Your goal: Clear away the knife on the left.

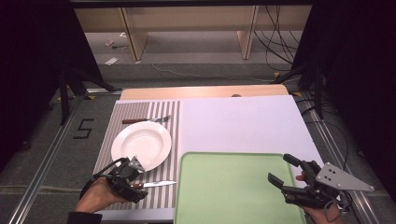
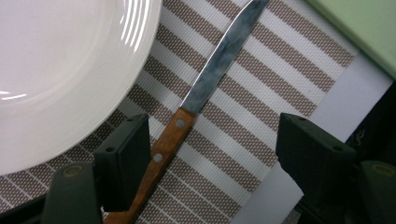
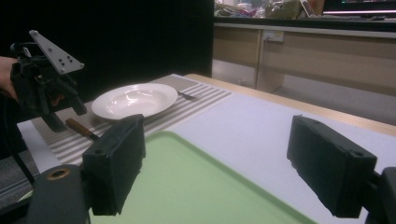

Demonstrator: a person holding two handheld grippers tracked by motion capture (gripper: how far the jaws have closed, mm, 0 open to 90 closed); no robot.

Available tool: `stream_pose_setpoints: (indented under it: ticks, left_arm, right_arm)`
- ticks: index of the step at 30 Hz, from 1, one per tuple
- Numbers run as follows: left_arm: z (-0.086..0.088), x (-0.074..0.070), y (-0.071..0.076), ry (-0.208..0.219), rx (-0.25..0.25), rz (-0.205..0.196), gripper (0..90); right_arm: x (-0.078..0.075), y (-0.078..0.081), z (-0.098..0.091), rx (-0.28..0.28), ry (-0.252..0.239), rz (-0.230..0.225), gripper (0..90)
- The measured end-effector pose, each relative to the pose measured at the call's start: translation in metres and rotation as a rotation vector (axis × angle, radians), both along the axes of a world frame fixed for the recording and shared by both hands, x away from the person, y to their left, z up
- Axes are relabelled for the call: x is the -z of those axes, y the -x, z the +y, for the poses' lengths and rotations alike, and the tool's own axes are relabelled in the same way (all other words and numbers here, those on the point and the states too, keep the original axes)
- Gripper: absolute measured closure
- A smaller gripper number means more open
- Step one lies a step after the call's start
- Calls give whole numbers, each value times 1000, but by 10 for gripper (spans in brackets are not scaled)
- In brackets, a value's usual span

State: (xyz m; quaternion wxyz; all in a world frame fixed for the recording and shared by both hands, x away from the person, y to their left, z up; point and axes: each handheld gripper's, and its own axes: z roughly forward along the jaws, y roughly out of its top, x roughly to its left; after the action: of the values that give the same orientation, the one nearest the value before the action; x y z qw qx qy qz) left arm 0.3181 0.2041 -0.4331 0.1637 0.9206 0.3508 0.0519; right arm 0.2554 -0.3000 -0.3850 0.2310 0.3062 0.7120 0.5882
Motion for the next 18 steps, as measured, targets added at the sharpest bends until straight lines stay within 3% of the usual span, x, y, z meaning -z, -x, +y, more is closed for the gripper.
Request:
stream_pose_setpoints:
  ticks: [12, 18]
  left_arm:
    - [9, 17, -9, -23, -27, 19, 395]
    - [8, 25, -14, -48, 2, -1, 444]
  right_arm:
    - [0, 0, 1, -5, 2, 5, 205]
    - [0, 0, 1, -7, 4, 8, 206]
